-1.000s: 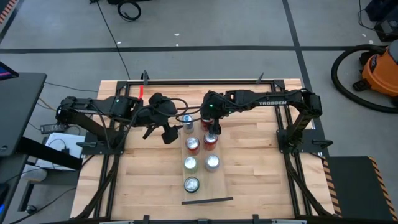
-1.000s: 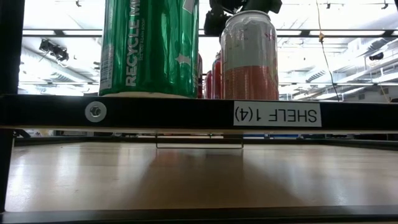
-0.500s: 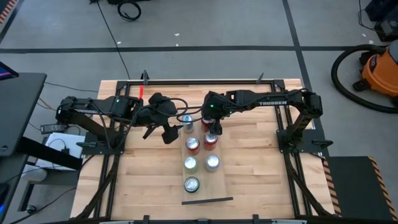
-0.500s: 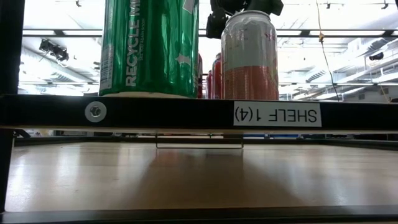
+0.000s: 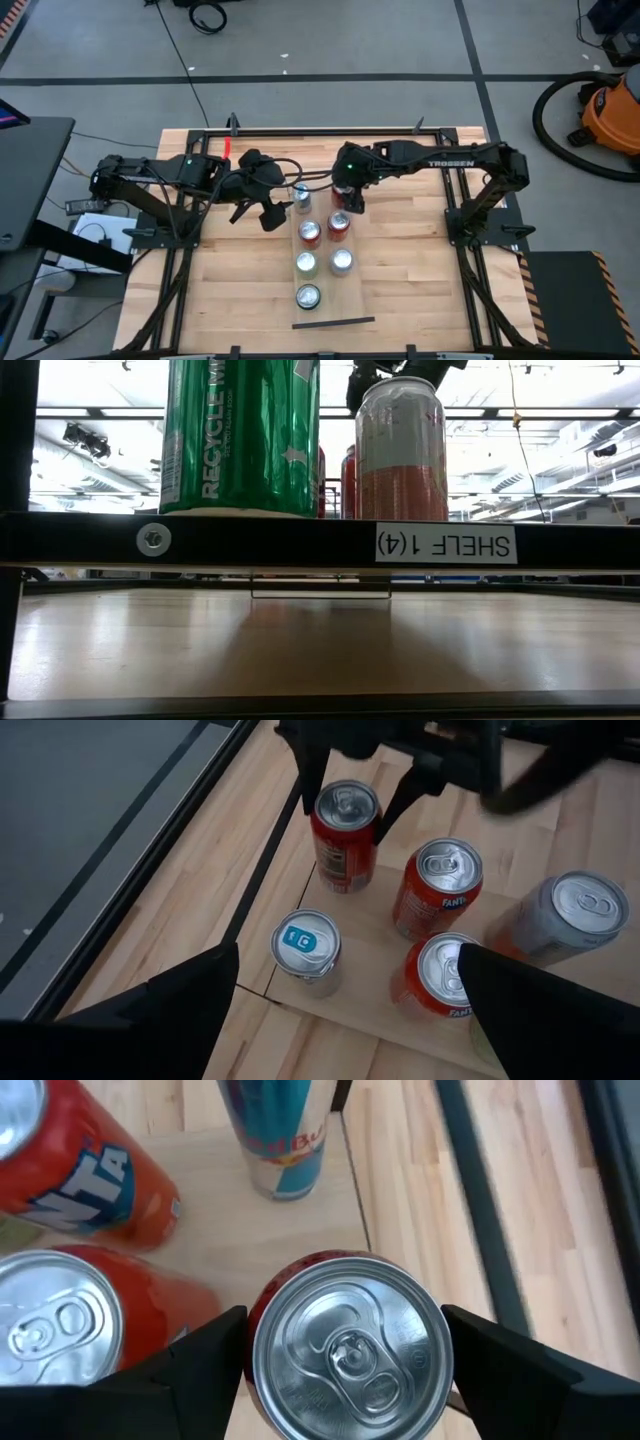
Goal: Place canned beverage on shelf
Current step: Adjust the red and black soda can on the shelf
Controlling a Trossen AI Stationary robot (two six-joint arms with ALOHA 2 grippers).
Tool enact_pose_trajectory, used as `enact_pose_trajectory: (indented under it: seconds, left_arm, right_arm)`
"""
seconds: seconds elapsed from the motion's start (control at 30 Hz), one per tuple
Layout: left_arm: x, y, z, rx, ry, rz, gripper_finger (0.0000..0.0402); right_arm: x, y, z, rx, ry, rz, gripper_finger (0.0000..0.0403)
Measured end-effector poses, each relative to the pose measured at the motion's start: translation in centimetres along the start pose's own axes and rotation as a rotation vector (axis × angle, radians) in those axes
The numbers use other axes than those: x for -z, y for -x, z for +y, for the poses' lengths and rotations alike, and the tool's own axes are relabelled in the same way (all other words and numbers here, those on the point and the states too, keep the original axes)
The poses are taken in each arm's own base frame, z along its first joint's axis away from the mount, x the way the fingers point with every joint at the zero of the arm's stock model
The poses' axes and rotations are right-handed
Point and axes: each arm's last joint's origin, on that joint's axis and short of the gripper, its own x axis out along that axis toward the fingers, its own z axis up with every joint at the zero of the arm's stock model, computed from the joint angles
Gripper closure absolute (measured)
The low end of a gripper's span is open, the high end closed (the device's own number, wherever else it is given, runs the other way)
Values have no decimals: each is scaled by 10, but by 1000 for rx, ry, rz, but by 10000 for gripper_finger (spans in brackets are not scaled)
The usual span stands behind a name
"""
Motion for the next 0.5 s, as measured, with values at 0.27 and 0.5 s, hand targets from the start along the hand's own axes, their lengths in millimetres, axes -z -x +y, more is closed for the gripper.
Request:
enact_pose_trajectory:
  seconds: [0.27,0.5]
  left_arm:
    - [0,0,0,0,-5,0,13]
    - [-1,-1,2,-7,-31,1,13]
  right_arm:
    - [5,20,0,3,-25,-1,84]
    - [17,51,13,-38,-49,22,84]
